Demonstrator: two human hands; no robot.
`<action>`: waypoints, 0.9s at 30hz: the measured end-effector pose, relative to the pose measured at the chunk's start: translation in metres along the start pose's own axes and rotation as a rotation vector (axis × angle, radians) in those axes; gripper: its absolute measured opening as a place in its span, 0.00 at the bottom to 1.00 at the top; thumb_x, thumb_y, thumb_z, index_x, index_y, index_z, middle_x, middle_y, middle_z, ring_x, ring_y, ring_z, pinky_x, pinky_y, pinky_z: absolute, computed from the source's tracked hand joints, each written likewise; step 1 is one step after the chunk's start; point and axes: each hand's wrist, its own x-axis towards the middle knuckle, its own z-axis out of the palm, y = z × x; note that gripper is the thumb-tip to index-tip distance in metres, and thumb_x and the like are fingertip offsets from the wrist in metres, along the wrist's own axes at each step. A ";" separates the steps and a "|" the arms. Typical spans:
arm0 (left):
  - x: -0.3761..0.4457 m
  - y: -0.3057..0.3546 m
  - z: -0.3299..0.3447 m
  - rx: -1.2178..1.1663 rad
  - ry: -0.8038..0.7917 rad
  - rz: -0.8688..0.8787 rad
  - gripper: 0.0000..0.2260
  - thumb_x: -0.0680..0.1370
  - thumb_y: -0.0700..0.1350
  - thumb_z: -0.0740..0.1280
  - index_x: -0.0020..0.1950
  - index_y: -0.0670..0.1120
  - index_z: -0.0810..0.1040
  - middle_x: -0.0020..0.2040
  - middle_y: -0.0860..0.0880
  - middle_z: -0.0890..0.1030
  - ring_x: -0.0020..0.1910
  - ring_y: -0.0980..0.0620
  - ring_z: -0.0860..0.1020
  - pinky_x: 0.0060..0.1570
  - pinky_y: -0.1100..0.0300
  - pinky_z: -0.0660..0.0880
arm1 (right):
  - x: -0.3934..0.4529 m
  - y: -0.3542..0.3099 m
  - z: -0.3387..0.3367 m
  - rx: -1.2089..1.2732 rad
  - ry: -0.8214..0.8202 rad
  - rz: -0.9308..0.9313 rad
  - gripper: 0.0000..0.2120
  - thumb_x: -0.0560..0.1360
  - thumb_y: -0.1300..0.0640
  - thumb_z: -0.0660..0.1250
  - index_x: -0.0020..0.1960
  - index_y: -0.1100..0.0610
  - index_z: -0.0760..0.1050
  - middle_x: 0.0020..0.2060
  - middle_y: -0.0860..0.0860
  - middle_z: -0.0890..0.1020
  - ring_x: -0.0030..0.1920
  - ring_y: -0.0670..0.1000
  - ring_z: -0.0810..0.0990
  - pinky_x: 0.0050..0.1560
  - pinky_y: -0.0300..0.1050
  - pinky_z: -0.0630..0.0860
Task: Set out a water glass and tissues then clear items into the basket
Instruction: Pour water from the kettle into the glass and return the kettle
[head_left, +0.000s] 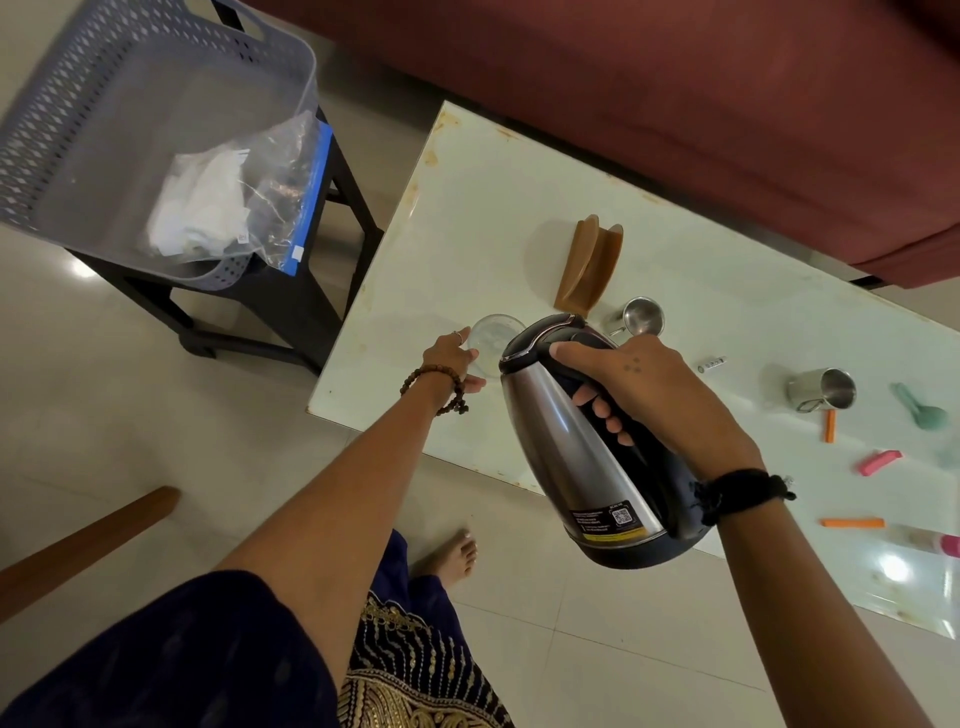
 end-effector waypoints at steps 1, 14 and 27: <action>-0.001 0.000 0.000 0.017 -0.003 0.010 0.22 0.80 0.37 0.58 0.73 0.48 0.62 0.73 0.41 0.63 0.29 0.50 0.77 0.21 0.67 0.75 | 0.000 0.000 0.000 0.001 0.006 -0.003 0.21 0.69 0.43 0.67 0.33 0.62 0.79 0.16 0.47 0.74 0.16 0.44 0.70 0.19 0.31 0.67; -0.015 -0.013 -0.011 0.615 0.015 0.398 0.25 0.79 0.40 0.59 0.75 0.44 0.54 0.66 0.38 0.73 0.62 0.40 0.73 0.62 0.51 0.70 | -0.016 0.043 0.009 0.182 0.166 -0.057 0.21 0.70 0.43 0.69 0.31 0.61 0.78 0.16 0.50 0.74 0.17 0.46 0.70 0.19 0.34 0.68; -0.108 -0.020 -0.119 0.766 0.283 0.866 0.42 0.73 0.40 0.70 0.73 0.51 0.42 0.75 0.53 0.45 0.75 0.53 0.46 0.73 0.51 0.55 | -0.084 -0.018 0.046 0.526 0.177 -0.324 0.25 0.63 0.36 0.66 0.26 0.58 0.73 0.15 0.53 0.71 0.17 0.50 0.68 0.22 0.36 0.69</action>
